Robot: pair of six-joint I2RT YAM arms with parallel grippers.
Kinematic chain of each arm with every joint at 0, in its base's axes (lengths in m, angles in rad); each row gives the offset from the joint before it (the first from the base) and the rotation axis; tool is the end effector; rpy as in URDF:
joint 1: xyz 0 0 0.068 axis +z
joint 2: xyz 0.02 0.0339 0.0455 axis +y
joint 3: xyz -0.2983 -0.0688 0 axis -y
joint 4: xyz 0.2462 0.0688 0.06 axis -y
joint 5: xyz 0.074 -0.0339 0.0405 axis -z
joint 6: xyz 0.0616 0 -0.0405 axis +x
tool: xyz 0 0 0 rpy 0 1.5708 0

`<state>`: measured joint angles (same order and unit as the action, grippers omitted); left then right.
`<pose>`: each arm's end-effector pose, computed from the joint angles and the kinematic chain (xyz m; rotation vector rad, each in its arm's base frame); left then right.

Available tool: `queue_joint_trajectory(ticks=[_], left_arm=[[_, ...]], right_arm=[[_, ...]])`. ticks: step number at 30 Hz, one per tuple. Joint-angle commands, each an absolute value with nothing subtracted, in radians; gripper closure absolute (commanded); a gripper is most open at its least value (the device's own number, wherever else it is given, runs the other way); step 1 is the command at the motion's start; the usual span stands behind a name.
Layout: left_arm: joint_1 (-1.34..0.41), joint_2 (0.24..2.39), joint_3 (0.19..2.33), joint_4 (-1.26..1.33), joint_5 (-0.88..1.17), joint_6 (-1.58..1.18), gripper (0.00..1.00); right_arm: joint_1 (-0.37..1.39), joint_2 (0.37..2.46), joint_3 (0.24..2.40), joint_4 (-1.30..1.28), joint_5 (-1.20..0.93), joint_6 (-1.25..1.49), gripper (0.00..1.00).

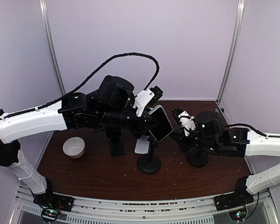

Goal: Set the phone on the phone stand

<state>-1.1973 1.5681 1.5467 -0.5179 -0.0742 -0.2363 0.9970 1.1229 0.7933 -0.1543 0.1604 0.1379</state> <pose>0.1439 -0.3548 0.3970 0.9788 1.9782 -0.7601 0.1508 0.2151 0.2967 -0.7779 1.9418 0.5368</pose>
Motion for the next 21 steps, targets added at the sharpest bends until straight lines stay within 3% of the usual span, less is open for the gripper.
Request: queue_joint_trajectory(ticks=[1, 12, 21], left_arm=[[-1.197, 1.57, 1.503, -1.055, -0.071, -0.192, 1.0], [-1.189, 1.572, 1.455, -0.712, -0.038, -0.162, 1.0], [-1.172, 1.605, 1.404, -0.566, 0.055, -0.126, 1.0]], right_arm=[[0.889, 1.09, 0.805, -0.208, 0.432, 0.18, 1.0], [1.011, 1.075, 0.742, -0.078, 0.182, 0.12, 1.0], [1.011, 1.094, 0.746, -0.02, 0.043, 0.167, 0.92]])
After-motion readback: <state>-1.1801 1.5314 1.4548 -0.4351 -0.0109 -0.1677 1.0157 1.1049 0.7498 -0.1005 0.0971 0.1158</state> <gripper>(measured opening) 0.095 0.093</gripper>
